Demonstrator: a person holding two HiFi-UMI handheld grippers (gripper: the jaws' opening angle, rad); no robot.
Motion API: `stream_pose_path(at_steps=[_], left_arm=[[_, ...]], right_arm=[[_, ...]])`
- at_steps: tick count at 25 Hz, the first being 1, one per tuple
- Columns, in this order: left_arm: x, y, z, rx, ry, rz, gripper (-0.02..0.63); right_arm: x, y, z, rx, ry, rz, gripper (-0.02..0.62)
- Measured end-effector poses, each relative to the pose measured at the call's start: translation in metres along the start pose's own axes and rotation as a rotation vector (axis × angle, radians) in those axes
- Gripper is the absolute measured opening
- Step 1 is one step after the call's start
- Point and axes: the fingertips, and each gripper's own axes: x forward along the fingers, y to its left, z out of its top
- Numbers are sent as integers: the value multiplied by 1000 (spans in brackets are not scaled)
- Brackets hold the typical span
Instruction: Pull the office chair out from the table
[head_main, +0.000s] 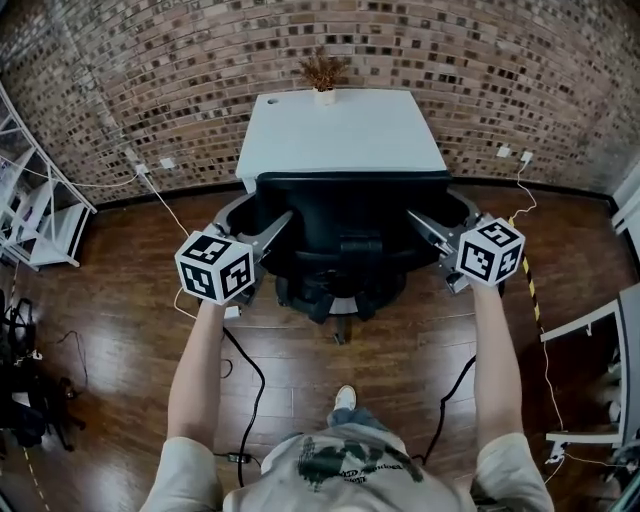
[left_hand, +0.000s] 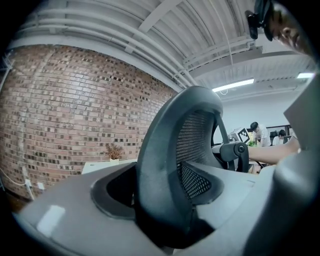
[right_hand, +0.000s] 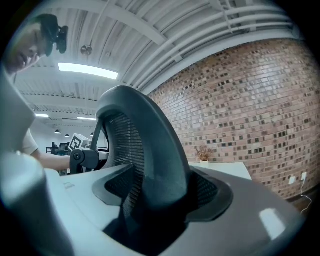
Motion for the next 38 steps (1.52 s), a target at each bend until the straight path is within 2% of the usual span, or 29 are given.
stream_pose_path(at_steps=[13,29,33,38], left_arm=[[-58,-63,-14,-12,-6,-29,288],[-79,-86,-16,-5,0,-10,290],[-84,-84,-17,-7,-19,9,296],[-94,-82,-24,13,-3,55,298]], right_arm=[[-70,49,-12,-2,-5,-7,331],[-93,69,-15,-12,-23,0,333],[-97,68,-16,-28,-54,-61,346],[-107,65,-17,-24,-70,-164,357]])
